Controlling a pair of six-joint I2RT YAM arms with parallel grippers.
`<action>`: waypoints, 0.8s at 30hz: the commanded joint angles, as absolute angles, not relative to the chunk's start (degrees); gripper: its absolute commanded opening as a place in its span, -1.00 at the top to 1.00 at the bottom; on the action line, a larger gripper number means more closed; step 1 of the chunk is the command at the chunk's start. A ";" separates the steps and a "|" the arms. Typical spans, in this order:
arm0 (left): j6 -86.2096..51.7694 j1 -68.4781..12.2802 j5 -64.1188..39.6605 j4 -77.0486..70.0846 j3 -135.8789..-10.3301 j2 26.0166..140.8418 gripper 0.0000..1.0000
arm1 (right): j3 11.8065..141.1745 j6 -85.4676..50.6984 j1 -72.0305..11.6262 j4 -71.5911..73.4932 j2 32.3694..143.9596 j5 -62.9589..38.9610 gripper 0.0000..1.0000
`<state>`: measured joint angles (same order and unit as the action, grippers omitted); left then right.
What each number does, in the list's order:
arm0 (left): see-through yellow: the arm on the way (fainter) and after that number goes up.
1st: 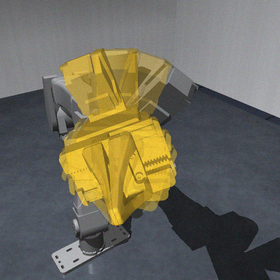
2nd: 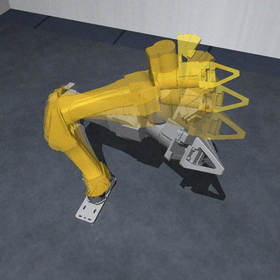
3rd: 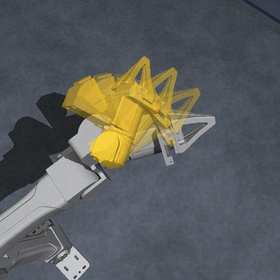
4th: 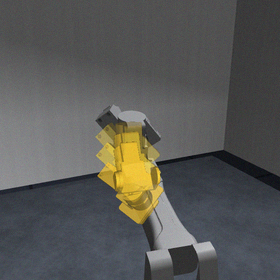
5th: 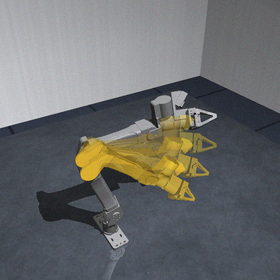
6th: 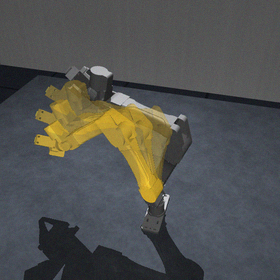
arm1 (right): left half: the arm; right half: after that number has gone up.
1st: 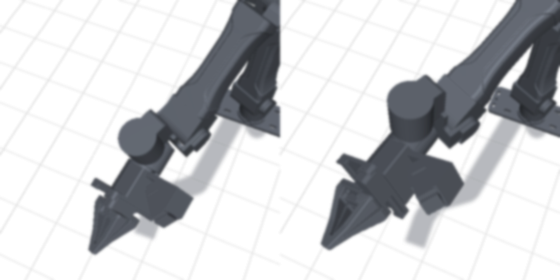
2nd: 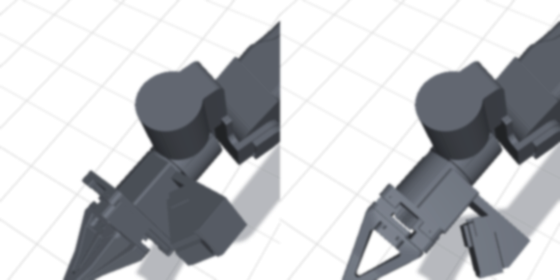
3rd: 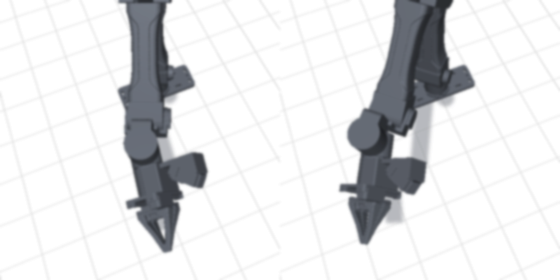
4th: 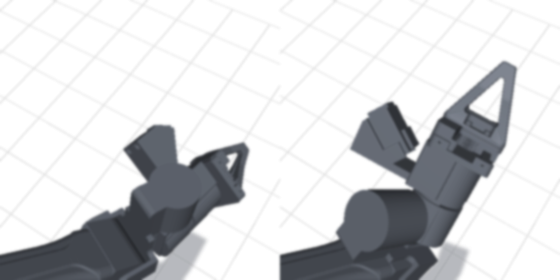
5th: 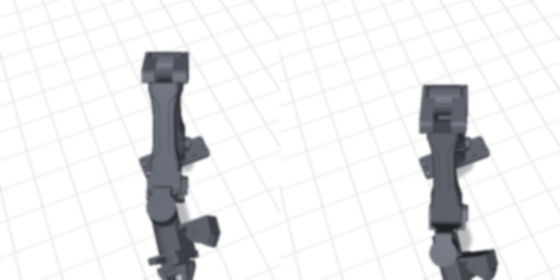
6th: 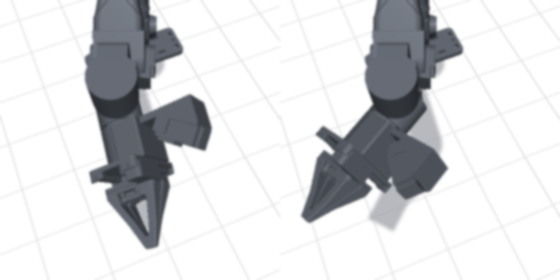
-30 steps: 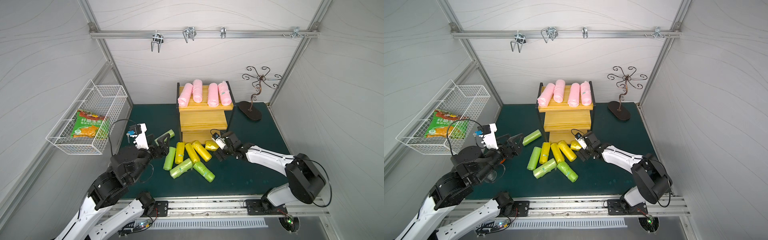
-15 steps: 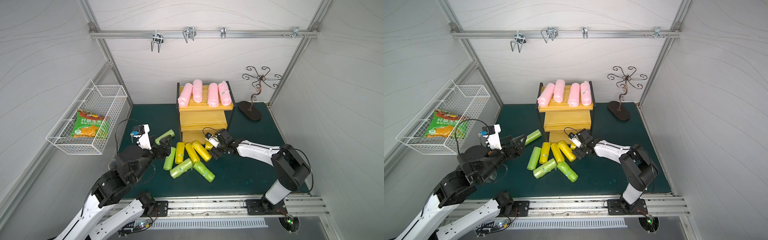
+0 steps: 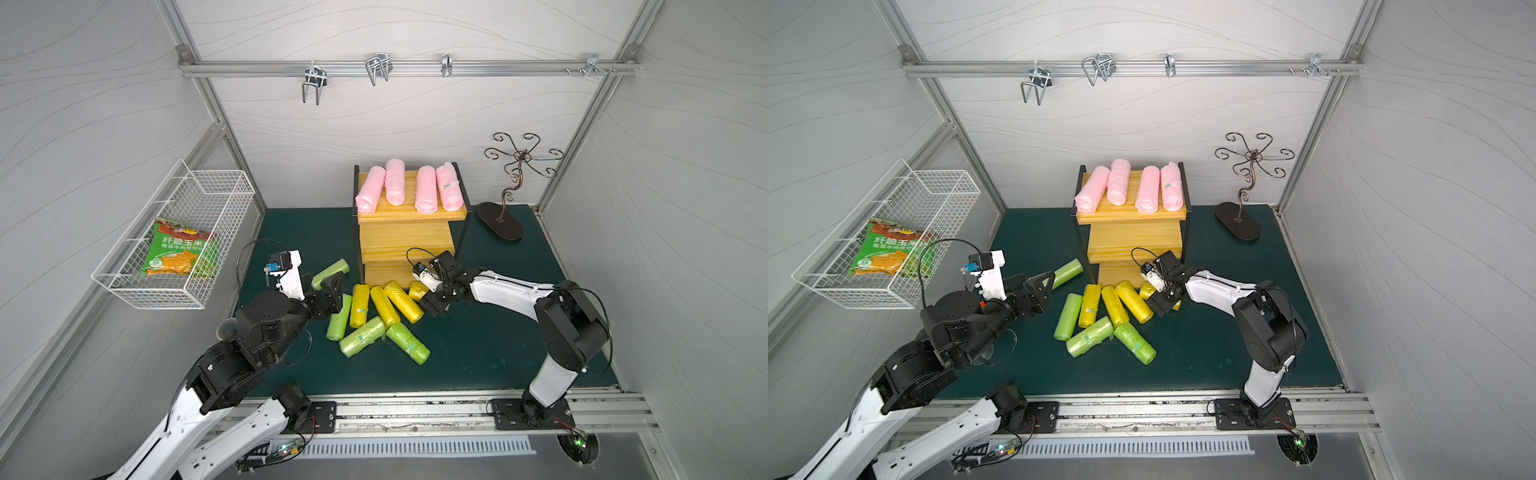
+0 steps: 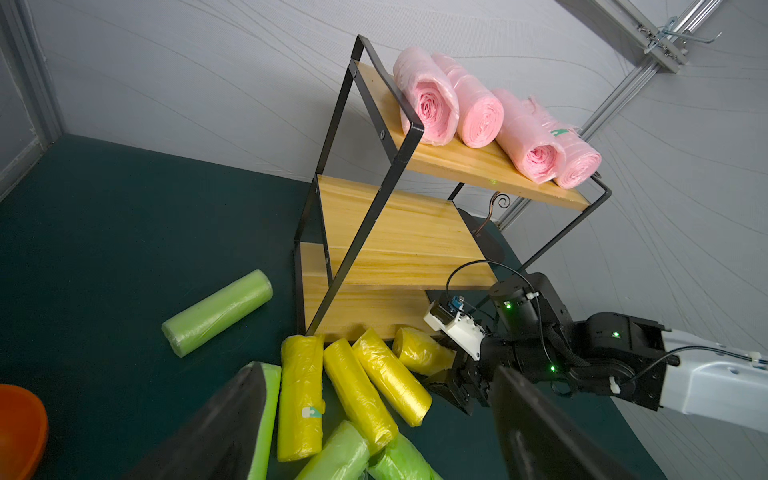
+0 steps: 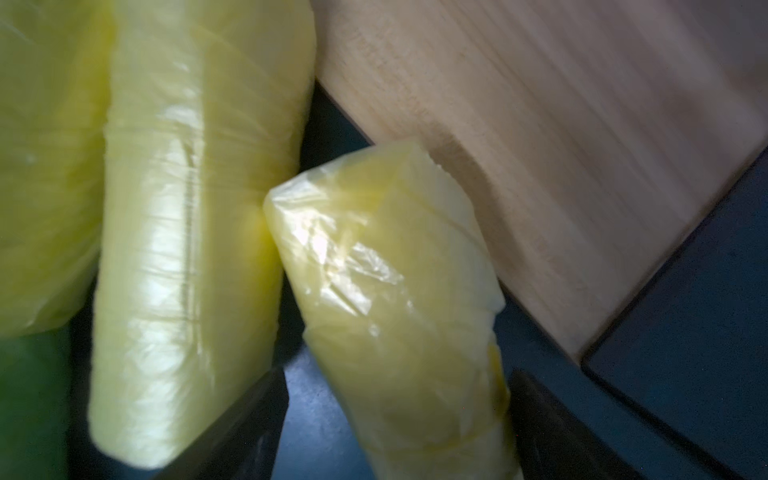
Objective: Sort the rolls of trash bags by color and place them on the shelf
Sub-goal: Pick up the roll of trash bags from the center of the board.
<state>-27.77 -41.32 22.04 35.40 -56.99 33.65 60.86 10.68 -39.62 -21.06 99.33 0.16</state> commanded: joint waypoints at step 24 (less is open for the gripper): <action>-28.91 -41.38 22.93 35.34 -56.69 32.26 -0.76 | 63.63 -10.57 -45.06 -36.32 101.13 1.40 0.32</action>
